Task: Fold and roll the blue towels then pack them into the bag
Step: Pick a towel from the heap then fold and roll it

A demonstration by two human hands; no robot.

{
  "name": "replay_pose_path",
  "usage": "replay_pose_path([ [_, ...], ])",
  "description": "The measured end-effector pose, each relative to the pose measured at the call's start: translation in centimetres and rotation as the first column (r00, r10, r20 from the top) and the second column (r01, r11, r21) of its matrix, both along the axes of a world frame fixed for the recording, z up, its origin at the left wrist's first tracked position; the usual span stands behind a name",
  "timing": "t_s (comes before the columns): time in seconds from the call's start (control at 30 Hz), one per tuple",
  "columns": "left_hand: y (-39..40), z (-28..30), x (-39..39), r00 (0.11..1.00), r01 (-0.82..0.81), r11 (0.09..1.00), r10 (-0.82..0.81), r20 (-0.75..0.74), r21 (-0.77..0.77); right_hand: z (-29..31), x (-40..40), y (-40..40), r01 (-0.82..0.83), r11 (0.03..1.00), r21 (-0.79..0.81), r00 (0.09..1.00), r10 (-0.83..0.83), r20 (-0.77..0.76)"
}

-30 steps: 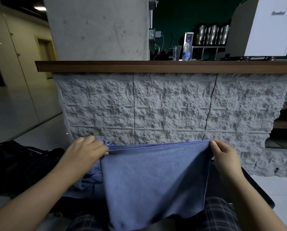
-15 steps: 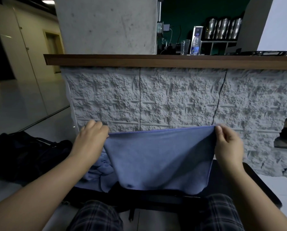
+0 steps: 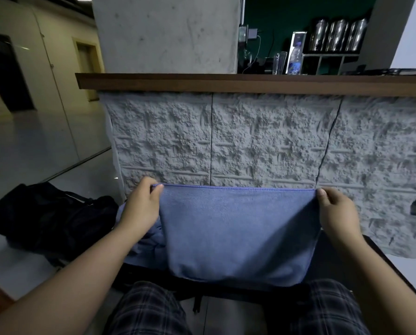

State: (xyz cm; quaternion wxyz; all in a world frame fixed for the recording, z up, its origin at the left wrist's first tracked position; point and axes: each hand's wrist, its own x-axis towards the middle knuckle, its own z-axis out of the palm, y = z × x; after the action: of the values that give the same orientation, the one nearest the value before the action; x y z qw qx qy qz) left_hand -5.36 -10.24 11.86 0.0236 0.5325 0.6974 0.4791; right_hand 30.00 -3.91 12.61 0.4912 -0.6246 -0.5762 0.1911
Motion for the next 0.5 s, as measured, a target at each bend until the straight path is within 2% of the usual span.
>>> replay_pose_path([
  [0.1,0.3,-0.1,1.3,0.975,0.012,0.999,-0.019,0.223,0.034,-0.2,-0.8,-0.4,0.028,0.998,-0.061,0.998,-0.031,-0.049],
  [0.17,0.6,-0.4,2.0,0.925,-0.015,0.999,0.002,0.381,0.033,-0.2,-1.6,-0.7,0.020,0.989,-0.148,0.992,-0.038,-0.118],
  [0.27,0.7,-0.3,3.3,0.745,-0.033,0.999,-0.001,0.667,0.039,0.1,-2.5,-1.1,-0.068,0.962,-0.265,0.942,-0.026,-0.336],
  [0.33,-0.2,0.7,4.7,0.597,0.047,0.994,-0.104,0.795,0.095,0.5,-3.1,-1.8,-0.144,0.951,-0.273,0.894,0.007,-0.449],
  [0.4,-1.7,2.0,6.7,0.496,0.218,0.957,-0.277,0.823,0.191,0.6,-3.8,-2.1,-0.212,0.951,-0.225,0.853,0.068,-0.517],
  [0.43,-2.5,2.8,7.8,0.485,0.314,0.924,-0.353,0.800,0.217,0.7,-4.2,-2.4,-0.240,0.950,-0.199,0.843,0.102,-0.528],
  [0.5,-4.1,3.7,9.4,0.555,0.496,0.848,-0.477,0.682,0.189,1.1,-5.2,-3.1,-0.297,0.945,-0.137,0.828,0.184,-0.530],
])
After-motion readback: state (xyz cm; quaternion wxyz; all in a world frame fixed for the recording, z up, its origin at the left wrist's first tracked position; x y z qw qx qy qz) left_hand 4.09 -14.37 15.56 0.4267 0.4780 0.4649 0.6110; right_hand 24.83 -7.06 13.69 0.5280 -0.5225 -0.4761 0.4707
